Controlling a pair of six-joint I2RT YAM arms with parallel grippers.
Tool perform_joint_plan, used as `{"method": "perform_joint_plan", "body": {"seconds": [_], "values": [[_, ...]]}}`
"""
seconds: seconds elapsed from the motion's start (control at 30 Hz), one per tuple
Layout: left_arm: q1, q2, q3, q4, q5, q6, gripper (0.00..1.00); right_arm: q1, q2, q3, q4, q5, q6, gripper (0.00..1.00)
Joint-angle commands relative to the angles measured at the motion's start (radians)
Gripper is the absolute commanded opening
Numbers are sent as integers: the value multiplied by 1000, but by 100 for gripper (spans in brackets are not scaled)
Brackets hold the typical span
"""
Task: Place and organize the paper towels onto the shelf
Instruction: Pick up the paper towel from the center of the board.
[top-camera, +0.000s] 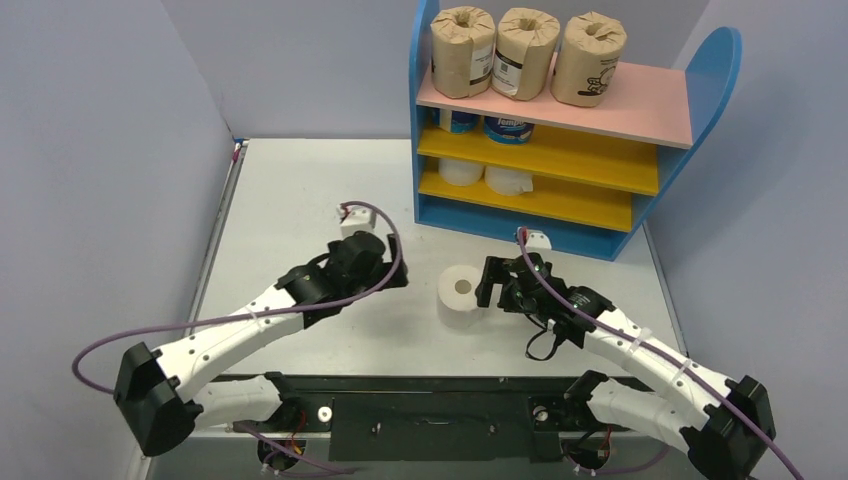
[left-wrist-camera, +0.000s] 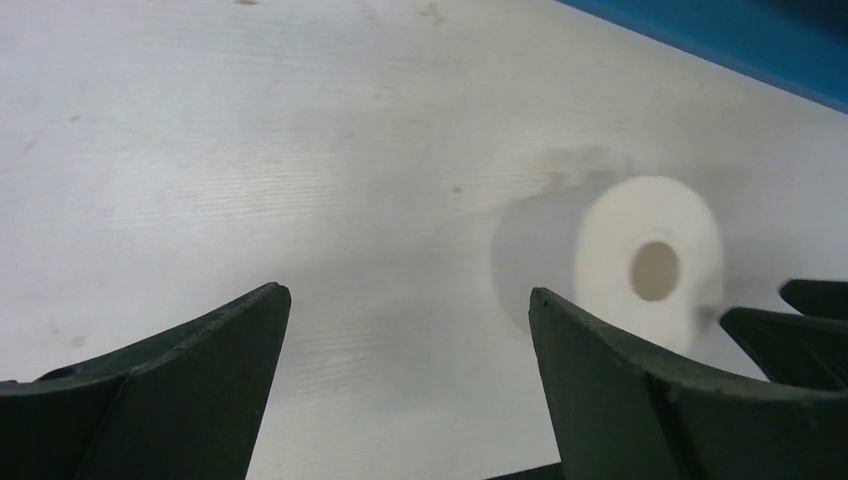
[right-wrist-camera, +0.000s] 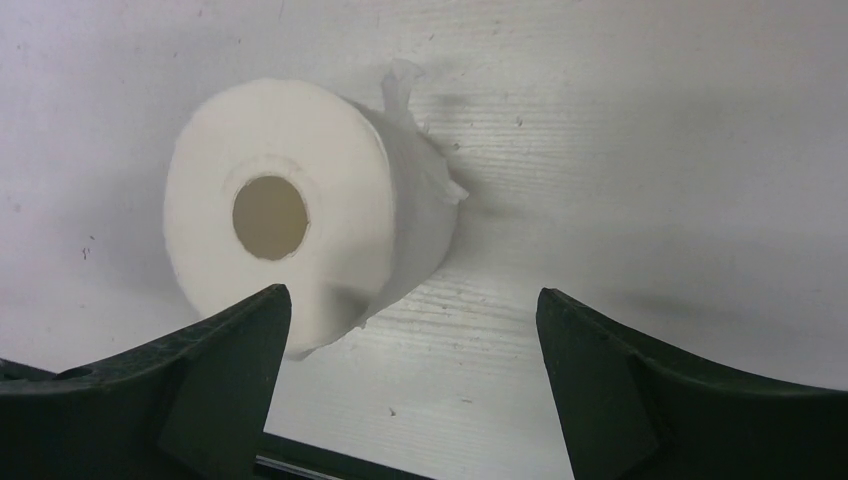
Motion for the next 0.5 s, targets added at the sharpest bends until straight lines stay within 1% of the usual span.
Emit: {"method": "perform_joint_plan", "body": {"seconds": [0.0, 0.07, 0.23, 0.33, 0.47], "values": [[78, -158, -171, 84, -28, -55, 88, 39, 50, 70, 54, -12, -1, 88], [91, -192, -214, 99, -36, -58, 88, 42, 76, 81, 66, -21, 2, 88], [96, -210, -243, 95, -40, -67, 88, 45, 169, 122, 62, -14, 0, 86], [98, -213, -244, 97, -38, -68, 88, 43, 201, 128, 60, 20, 6, 83], [98, -223, -256, 102, -38, -69, 88, 41, 234, 136, 68, 12, 3, 79]]}}
